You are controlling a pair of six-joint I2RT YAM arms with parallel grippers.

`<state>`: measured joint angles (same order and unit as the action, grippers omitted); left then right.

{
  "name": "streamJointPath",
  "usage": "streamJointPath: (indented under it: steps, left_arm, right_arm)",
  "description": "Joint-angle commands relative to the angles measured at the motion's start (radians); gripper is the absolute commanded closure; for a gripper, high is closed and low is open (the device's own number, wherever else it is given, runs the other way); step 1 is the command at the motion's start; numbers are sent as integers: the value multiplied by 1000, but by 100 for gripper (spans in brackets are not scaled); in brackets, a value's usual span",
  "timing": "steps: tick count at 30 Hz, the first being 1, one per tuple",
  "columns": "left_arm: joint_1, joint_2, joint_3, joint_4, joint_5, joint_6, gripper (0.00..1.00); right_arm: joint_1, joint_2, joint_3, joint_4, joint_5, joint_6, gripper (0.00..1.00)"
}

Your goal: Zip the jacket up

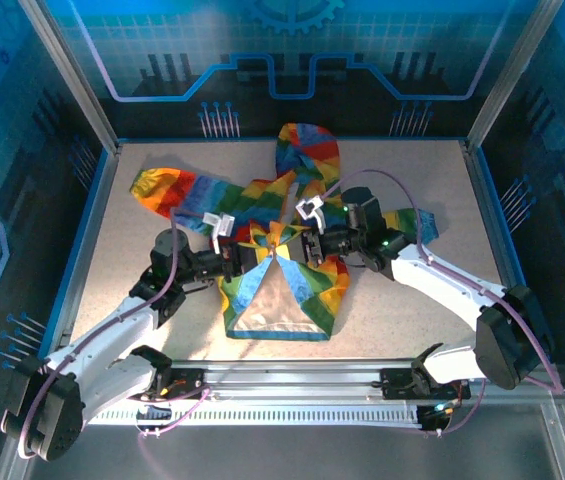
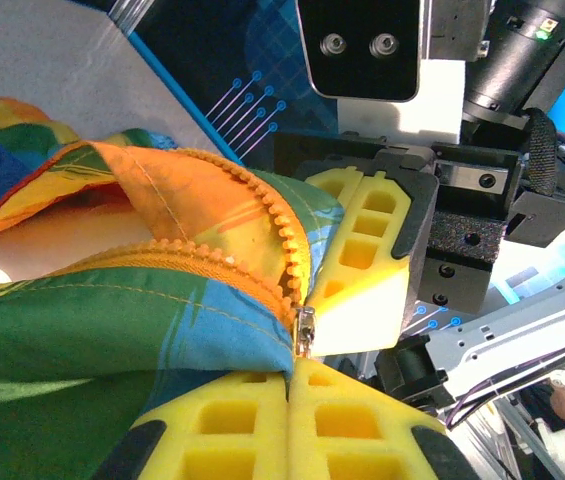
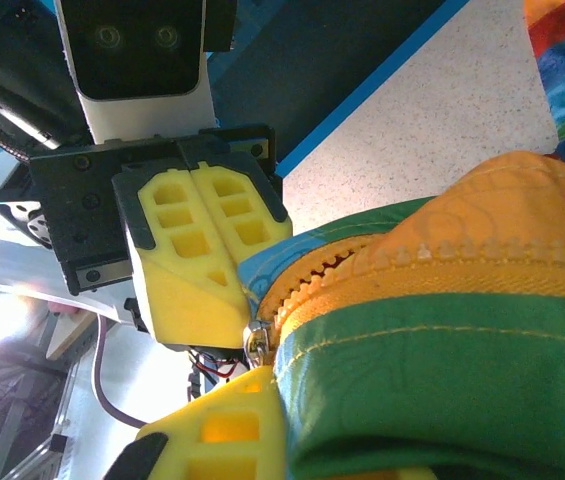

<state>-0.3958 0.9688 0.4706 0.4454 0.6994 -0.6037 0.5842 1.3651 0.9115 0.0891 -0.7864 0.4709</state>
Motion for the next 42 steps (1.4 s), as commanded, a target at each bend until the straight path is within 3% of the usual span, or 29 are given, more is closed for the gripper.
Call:
streamJointPath:
  steps: [1, 14, 20, 30, 37, 42]
  left_arm:
    - [-4, -28, 21, -149, 53, 37, 100]
    - [-3, -31, 77, -351, 47, 46, 100]
    - [-4, -17, 176, -559, 52, 128, 100]
    - [-4, 61, 382, -964, -12, 206, 100]
    - [-5, 133, 520, -1163, -24, 242, 100]
    - [-5, 169, 605, -1293, -38, 270, 100]
  right_arm:
    - [-11, 10, -17, 90, 63, 62, 100]
    - [-2, 44, -69, 97, 57, 65, 100]
    - [-2, 37, -68, 14, 69, -6, 74]
    - [-4, -74, -41, -181, 140, -176, 61]
    - [108, -183, -2, -349, 402, -442, 58]
    - [212, -208, -22, -311, 537, -529, 57]
